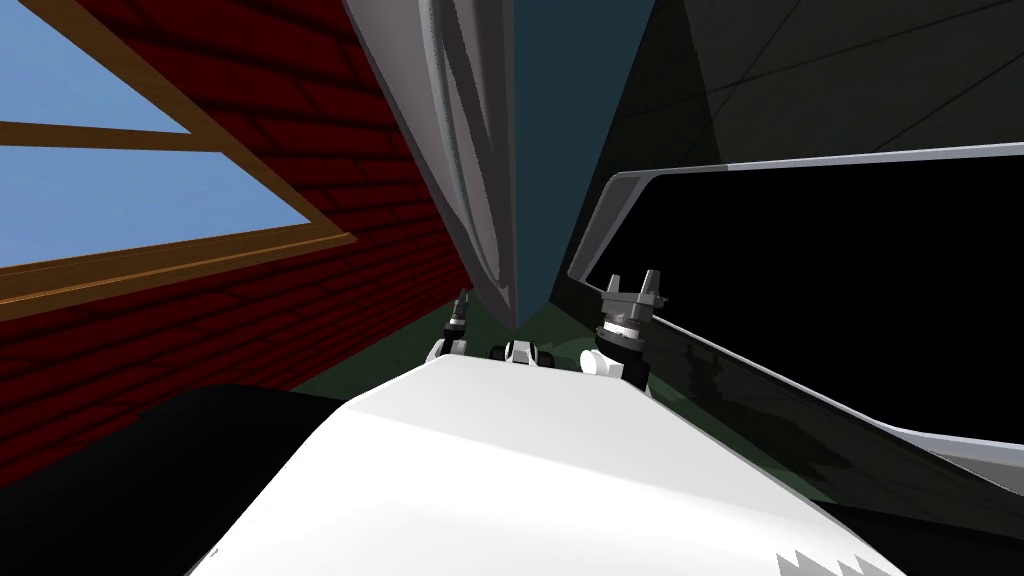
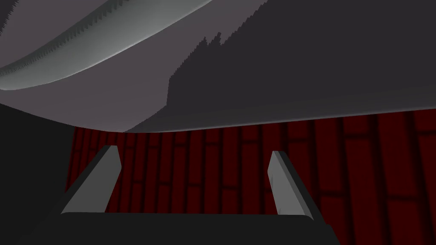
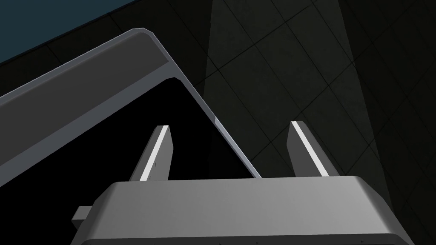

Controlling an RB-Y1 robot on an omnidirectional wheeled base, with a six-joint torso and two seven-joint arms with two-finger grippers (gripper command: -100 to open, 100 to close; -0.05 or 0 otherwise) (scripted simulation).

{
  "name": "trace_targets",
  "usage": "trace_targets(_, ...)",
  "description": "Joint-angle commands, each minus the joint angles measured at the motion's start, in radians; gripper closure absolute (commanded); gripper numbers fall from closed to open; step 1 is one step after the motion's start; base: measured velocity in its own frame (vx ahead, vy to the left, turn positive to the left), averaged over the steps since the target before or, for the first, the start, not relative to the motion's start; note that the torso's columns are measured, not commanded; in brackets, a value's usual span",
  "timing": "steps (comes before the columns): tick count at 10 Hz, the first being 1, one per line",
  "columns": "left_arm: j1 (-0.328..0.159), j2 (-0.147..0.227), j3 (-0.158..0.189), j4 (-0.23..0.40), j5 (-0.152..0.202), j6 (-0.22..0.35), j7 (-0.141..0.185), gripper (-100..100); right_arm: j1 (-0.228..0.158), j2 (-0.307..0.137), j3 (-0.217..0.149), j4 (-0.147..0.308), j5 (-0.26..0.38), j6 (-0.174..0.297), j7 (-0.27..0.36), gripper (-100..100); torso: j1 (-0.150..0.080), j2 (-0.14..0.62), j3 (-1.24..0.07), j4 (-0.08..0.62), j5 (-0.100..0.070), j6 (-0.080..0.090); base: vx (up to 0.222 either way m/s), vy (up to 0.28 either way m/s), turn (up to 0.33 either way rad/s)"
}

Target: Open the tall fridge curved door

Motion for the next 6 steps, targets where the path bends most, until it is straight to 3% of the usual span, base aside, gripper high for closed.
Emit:
trace_targets(1, -0.017, -0.005, 0.008, 0.068, -0.01, -0.029, -0.019, -100, 0.0, 0.0, 0.0, 0.0, 0.0, 0.0, 0.0, 0, -0.002, -0.001, -0.001, 0.0, 0.0, 0.0, 0.078, -0.06, 0.01)
trace_targets(6, -0.058, -0.025, 0.024, 0.211, -0.038, -0.099, -0.067, -100, 0.0, 0.0, 0.0, 0.0, 0.0, 0.0, 0.0, 0, 0.001, 0.0, 0.0, 0.0, 0.0, 0.0, 0.084, -0.066, 0.016)
